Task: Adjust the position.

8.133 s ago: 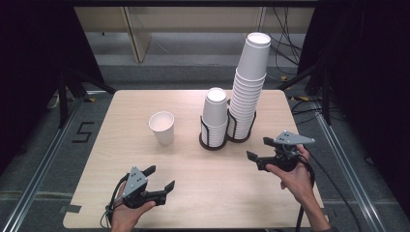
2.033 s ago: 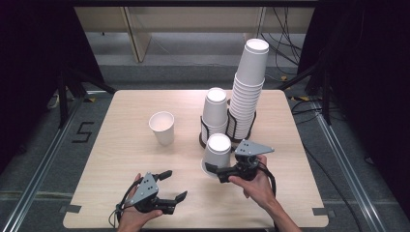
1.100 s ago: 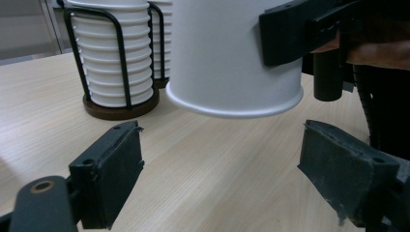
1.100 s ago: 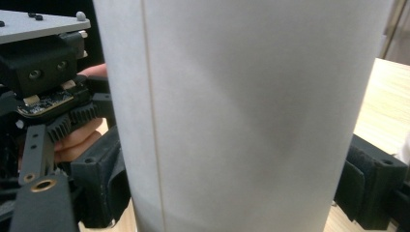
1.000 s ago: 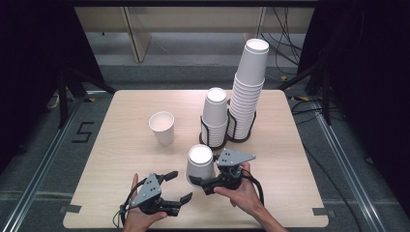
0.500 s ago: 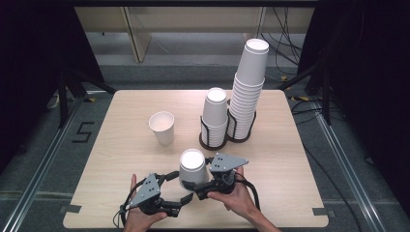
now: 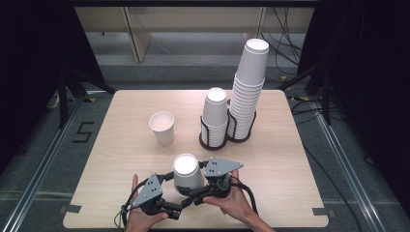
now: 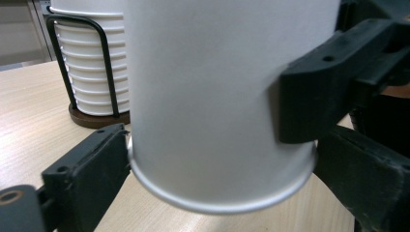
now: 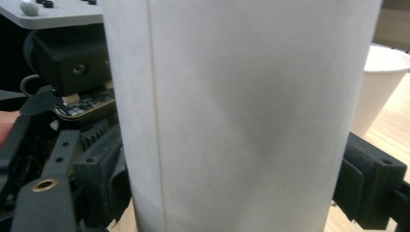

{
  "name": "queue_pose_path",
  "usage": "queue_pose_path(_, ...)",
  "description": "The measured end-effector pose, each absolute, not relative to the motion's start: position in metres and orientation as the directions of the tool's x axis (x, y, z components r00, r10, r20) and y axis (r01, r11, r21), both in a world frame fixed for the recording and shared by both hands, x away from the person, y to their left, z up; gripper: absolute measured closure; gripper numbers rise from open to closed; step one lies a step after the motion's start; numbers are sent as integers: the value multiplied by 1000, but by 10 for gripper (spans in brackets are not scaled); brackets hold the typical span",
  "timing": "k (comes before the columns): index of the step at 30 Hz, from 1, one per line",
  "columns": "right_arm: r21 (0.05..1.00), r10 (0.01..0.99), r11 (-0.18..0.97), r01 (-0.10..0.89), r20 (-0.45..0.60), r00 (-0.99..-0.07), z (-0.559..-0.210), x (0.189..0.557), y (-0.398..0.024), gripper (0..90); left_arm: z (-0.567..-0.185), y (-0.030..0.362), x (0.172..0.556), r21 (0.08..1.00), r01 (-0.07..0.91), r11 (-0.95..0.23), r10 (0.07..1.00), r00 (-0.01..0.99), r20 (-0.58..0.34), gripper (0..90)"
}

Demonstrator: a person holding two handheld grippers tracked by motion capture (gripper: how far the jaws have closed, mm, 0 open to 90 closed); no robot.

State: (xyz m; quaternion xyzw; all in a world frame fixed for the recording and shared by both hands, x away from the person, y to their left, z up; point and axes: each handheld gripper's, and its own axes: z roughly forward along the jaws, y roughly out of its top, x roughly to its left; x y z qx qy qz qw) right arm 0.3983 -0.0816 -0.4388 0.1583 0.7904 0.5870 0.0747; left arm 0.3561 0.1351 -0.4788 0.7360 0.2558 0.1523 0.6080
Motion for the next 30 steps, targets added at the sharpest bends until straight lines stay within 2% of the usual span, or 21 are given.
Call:
queue_pose_path(4,946,326,260,196,105,-939,-440,395,-78,152,-480,134,357,976,186,-117,559,824,-90,29)
queue_pose_path(9,957,323,243,157,73,-944,-441,395,-75,152,-480,134,357,976,185,-117,560,823,-89,17)
queue_pose_path(11,949,331,248,192,103,-938,-441,391,-74,152,-480,134,357,976,185,-114,558,825,-91,14)
queue_pose_path(18,945,324,255,206,118,-939,-442,390,-73,152,-479,135,356,973,194,-128,566,819,-89,11)
queue_pose_path(20,955,321,241,174,91,-943,-443,391,-72,151,-480,134,357,976,186,-109,560,823,-95,11)
queue_pose_path(27,950,322,240,202,118,-939,-443,392,-72,140,-479,134,355,971,191,-145,574,816,-75,33)
queue_pose_path(29,944,318,227,240,161,-934,-444,391,-72,135,-480,134,356,975,180,-130,564,822,-77,46)
queue_pose_path(30,950,316,220,220,144,-938,-444,393,-72,133,-479,135,355,972,183,-149,570,819,-67,51)
